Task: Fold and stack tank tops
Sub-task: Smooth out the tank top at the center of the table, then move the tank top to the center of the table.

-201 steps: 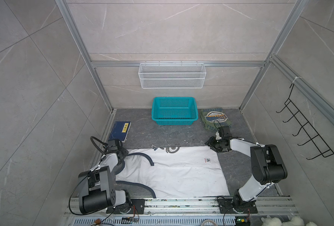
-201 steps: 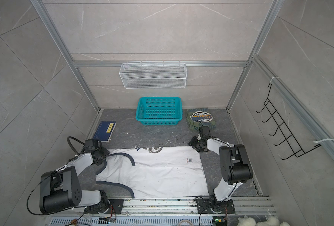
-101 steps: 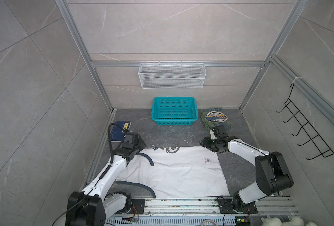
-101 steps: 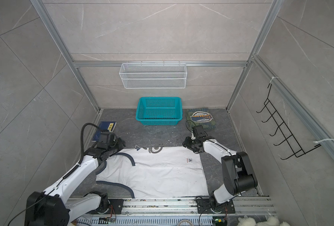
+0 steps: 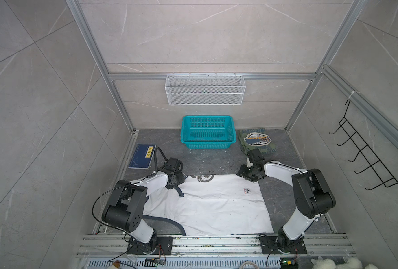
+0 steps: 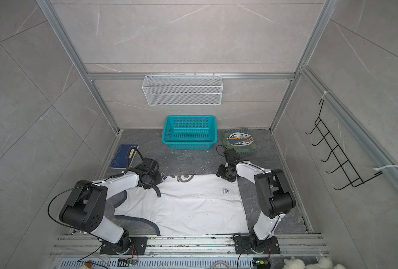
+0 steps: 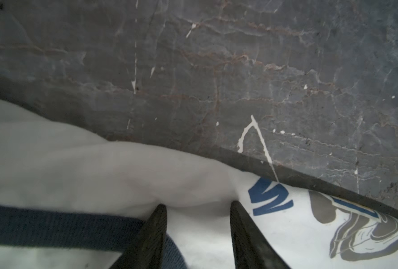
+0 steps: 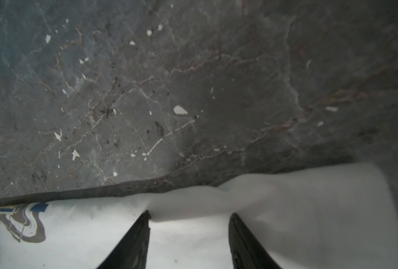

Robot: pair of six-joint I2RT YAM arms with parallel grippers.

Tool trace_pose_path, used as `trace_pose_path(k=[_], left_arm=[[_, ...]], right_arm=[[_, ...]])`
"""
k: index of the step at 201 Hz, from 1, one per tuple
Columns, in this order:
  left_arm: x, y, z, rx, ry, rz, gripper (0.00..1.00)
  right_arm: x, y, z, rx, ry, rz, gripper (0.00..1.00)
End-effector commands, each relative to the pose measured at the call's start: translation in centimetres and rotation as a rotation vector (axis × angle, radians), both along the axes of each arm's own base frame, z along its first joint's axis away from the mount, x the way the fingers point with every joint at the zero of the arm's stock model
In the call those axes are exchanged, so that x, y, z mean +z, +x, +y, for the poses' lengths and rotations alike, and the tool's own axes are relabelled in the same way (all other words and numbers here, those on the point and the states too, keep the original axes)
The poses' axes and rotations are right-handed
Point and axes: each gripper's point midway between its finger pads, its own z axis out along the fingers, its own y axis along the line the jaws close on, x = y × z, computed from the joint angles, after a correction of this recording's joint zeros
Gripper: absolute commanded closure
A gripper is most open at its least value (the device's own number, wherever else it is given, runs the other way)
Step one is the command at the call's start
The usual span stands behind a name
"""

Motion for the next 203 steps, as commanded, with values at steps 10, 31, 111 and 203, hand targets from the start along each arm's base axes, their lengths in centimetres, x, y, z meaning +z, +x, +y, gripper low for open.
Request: trace_pose_path(k=[10,31,111,203], left_arm=[[-2.0,1.0,-0.6,0.0,-0.002,0.025,0.52],[-2.4,2.2,-1.1,-0.001,-0.005,0.025,0.52],[-0.4,8.9,-3.1,-0.03,0.011,-0.034,0.49],[8.7,-3.3,-3.0,-0.182,0.109,-0.083,0.31]], right_arm=[[-2.6,0.9,-2.0,-0.058,-0.046,0.075,0.43],[-2.7,2.4,-2.5,-0.08,-0.032,0.065,0.44],[-1.0,7.8,-3.9,-0.109,-0.028,0.008,0.45],[8.0,-4.7,-5.9,-0.057,-0.061,-0.086,0.4]])
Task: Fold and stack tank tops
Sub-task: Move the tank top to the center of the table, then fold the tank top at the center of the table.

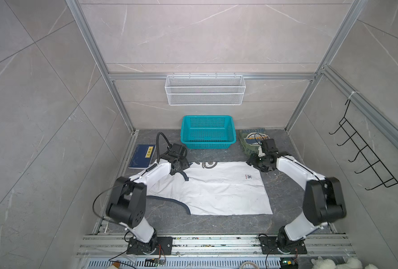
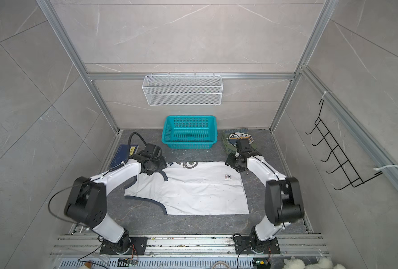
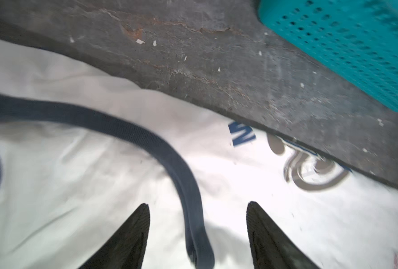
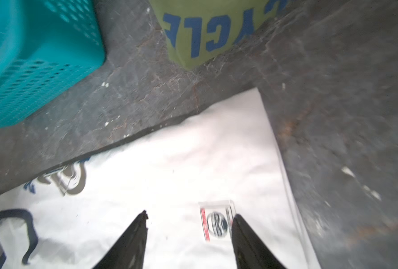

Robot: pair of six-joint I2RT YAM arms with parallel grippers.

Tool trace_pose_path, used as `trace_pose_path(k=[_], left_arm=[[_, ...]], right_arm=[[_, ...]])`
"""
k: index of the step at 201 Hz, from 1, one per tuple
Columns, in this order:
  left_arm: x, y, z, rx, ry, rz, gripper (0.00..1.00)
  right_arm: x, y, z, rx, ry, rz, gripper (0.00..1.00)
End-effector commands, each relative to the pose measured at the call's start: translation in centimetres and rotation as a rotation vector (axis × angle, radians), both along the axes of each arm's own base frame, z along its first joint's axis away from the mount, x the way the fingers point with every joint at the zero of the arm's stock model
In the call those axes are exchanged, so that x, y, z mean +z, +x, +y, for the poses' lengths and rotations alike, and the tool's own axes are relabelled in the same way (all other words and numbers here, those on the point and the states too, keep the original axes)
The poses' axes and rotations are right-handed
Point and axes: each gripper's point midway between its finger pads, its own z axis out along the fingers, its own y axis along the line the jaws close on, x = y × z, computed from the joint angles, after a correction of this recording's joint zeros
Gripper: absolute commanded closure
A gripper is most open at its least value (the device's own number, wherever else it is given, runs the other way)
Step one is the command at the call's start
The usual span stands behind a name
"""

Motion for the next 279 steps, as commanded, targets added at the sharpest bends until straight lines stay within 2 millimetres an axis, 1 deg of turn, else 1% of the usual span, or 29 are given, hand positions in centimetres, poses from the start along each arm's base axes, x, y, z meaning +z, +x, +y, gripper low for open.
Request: trace_pose_path(k=[1,17,28,47,61,72,89,108,122,147,165,180,186,207,216,239,256,279], left_arm=[[-0.3,-6.7,-0.1,-0.106,0.092,0.067,0.31],[-2.0,-11.0,-0.7,-0.149,0.117,0.14,0.32],[-3.0,-13.7,-1.2,-0.181,0.141,0.189,0.32],[-4.1,-17.2,-2.0,-0.213,0.166,0.242,0.32],[-4.4,-18.8,-2.7,-0.207,0.159,0.247,0.33],[-4.6,-19.8,-3.0,-0.206,0.155,0.25,0.34],[-4.7,-20.8,-3.1,-0.189,0.15,0.249,0.36],[-5.3,-21.9,-3.6,-0.179,0.118,0.252,0.39],[-6.0,-22.4,-3.3,-0.16,0.12,0.261,0.41],[-7.2,-22.5,-3.0,-0.144,0.107,0.26,0.43],[-7.6,-21.9,-3.9,-0.164,0.073,0.225,0.44],[-7.7,-21.3,-4.4,-0.173,0.068,0.203,0.49],[-7.9,-21.2,-4.3,-0.166,0.083,0.209,0.51],[-8.5,-20.9,-4.0,-0.156,0.111,0.221,0.55],[-8.7,-20.7,-4.0,-0.152,0.1,0.216,0.56],[-9.5,-20.5,-3.8,-0.14,0.084,0.22,0.57],[-9.7,-20.3,-3.7,-0.139,0.091,0.221,0.58],[-9.8,-20.1,-3.9,-0.151,0.098,0.224,0.63]], right_arm=[[-1.0,-6.1,-0.9,0.026,-0.053,0.091,0.4],[-1.5,-9.7,-1.3,0.024,-0.074,0.129,0.4],[-1.9,-11.8,-1.7,0.01,-0.098,0.156,0.4],[-2.4,-14.3,-2.0,-0.031,-0.124,0.185,0.4],[-2.9,-15.7,-2.0,-0.065,-0.134,0.21,0.39],[-3.3,-16.7,-2.5,-0.096,-0.16,0.227,0.39],[-3.7,-18.1,-3.0,-0.139,-0.171,0.237,0.39],[-3.7,-19.4,-4.0,-0.183,-0.188,0.235,0.4],[-3.7,-20.4,-4.9,-0.214,-0.214,0.238,0.4],[-4.3,-21.4,-5.6,-0.243,-0.231,0.258,0.4],[-5.4,-21.9,-5.8,-0.259,-0.241,0.293,0.41],[-6.1,-22.1,-5.8,-0.272,-0.245,0.315,0.41],[-6.4,-22.2,-5.9,-0.282,-0.249,0.322,0.41],[-7.2,-22.5,-6.1,-0.296,-0.262,0.352,0.4],[-7.8,-22.5,-5.8,-0.295,-0.25,0.365,0.4],[-7.8,-22.3,-5.6,-0.299,-0.247,0.373,0.41],[-7.9,-22.1,-5.2,-0.291,-0.229,0.377,0.44],[-8.2,-21.6,-4.6,-0.283,-0.21,0.385,0.5]])
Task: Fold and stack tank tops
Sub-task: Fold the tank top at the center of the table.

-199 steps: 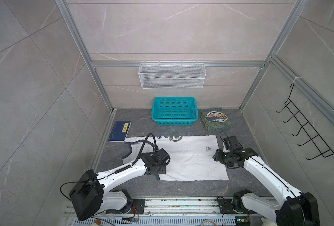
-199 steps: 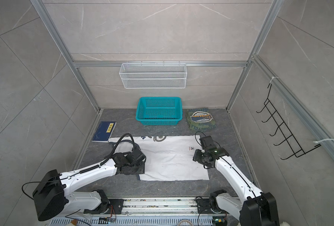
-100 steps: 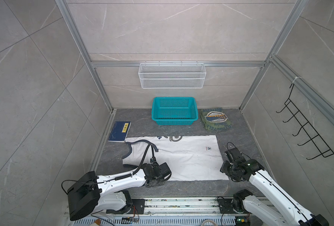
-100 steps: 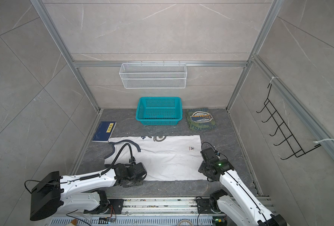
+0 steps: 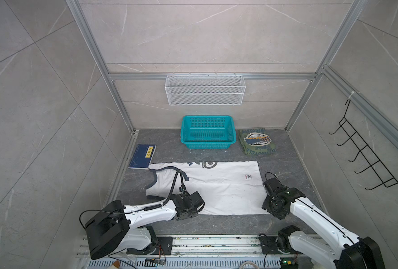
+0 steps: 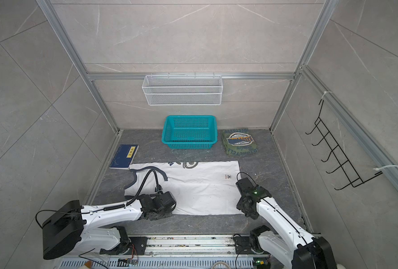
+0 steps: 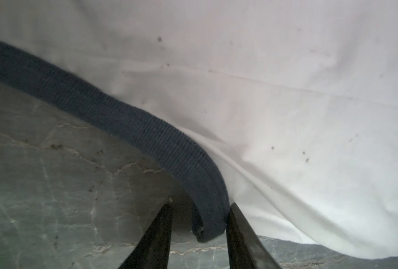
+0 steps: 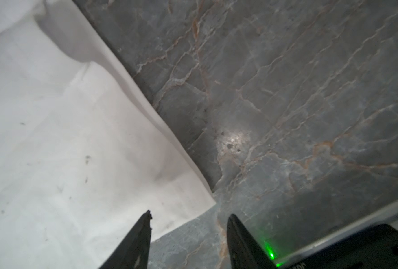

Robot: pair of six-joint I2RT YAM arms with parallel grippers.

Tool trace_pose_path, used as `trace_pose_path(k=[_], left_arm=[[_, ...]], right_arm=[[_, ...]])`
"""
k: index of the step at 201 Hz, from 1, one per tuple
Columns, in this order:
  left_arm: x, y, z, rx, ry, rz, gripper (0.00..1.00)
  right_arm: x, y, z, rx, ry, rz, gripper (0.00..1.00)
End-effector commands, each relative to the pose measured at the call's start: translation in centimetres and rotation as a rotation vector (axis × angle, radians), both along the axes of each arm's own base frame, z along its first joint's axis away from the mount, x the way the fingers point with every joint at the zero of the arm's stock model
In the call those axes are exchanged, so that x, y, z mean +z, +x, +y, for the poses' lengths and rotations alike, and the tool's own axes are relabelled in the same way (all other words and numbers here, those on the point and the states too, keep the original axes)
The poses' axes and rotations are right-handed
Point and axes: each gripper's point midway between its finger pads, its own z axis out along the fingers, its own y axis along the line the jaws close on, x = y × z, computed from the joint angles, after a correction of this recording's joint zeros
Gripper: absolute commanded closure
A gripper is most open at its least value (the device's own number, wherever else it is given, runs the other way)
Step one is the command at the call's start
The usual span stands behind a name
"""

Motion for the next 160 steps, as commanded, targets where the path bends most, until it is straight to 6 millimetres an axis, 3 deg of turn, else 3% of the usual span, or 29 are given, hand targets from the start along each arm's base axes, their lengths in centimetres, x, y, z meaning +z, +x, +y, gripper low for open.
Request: trace_pose_path(k=[1,57,71,113,160], left_arm=[[-0.2,0.5,-0.1,-0.013,0.015,-0.014,0.63],[-0.3,0.7,-0.4,-0.026,0.01,-0.016,0.77],[-0.1,0.9,-0.3,-0.024,0.011,-0.025,0.78],[0.3,1.1,-0.2,-0.037,0.006,-0.04,0.8],[0.4,1.1,0.0,-0.047,-0.011,-0.046,0.83]], right_arm=[[-0.4,0.3,0.7,-0.01,0.027,0.002,0.5],[-0.5,0.3,1.4,-0.041,0.035,0.013,0.55],[-0.6,0.2,2.4,-0.064,0.054,0.006,0.57],[-0.2,-0.4,2.1,-0.118,-0.002,-0.024,0.56],[-0.9,-0.8,3.5,-0.144,0.002,-0.019,0.57]])
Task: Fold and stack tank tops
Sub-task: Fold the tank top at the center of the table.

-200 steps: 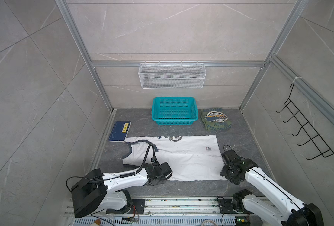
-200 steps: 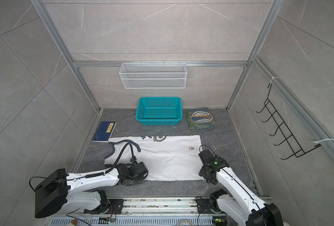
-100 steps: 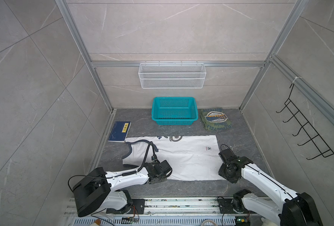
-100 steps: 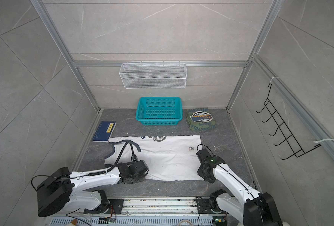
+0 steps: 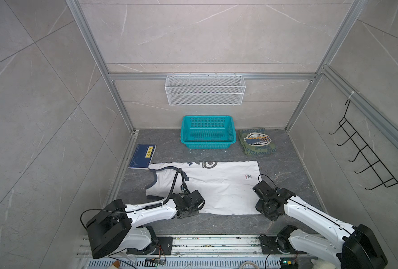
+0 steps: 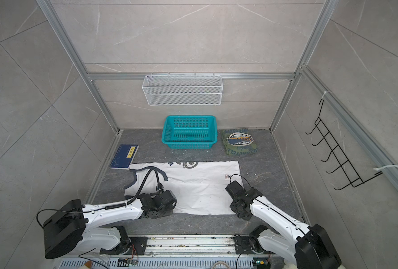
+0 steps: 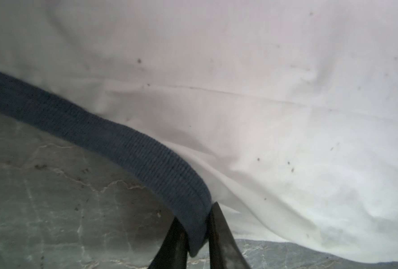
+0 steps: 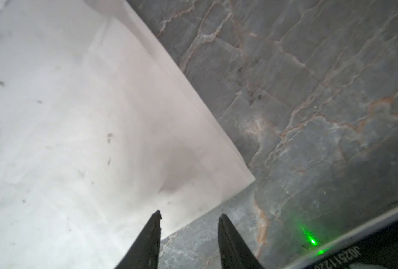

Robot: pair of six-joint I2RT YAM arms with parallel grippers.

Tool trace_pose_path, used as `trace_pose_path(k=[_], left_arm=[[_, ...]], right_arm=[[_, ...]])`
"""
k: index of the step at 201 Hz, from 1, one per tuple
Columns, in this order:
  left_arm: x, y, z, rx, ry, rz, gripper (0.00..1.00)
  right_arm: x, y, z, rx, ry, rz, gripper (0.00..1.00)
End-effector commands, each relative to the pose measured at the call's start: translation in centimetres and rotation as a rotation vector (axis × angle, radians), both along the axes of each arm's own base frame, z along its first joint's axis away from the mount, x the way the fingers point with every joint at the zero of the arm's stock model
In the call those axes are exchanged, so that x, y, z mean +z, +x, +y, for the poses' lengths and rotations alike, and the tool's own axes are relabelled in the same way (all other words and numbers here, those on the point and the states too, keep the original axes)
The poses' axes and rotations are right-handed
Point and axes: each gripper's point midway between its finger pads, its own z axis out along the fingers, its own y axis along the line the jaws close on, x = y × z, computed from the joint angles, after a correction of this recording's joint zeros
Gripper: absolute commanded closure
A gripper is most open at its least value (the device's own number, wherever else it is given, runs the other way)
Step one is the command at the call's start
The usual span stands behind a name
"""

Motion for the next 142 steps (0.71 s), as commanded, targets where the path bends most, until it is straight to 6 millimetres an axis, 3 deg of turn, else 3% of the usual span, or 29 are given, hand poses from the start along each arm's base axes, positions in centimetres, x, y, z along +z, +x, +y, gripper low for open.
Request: trace_pose_path(k=[1,16,53,95,112,142], left_arm=[[0.3,0.2,0.4,-0.017,0.003,-0.022,0.83],[0.3,0.2,0.5,-0.019,0.001,-0.023,0.84],[0.1,-0.1,0.3,-0.034,-0.014,-0.012,0.87],[0.2,-0.2,-0.1,-0.039,-0.031,-0.004,0.91],[0.5,-0.1,-0.2,-0.043,-0.032,-0.004,0.93],[1.5,0.3,-0.5,-0.05,-0.018,-0.011,1.0]], right_arm=[[-0.4,-0.3,0.0,-0.072,-0.019,0.005,0.57],[-2.2,-0.9,0.4,-0.092,0.005,0.026,0.6],[-1.8,-0.5,-0.3,-0.092,-0.068,0.002,0.66],[-2.3,-0.2,-0.3,-0.074,-0.094,0.001,0.86],[-1.8,0.2,-0.5,-0.065,-0.113,-0.012,0.93],[0.8,2.0,-0.5,-0.02,-0.145,-0.084,0.98]])
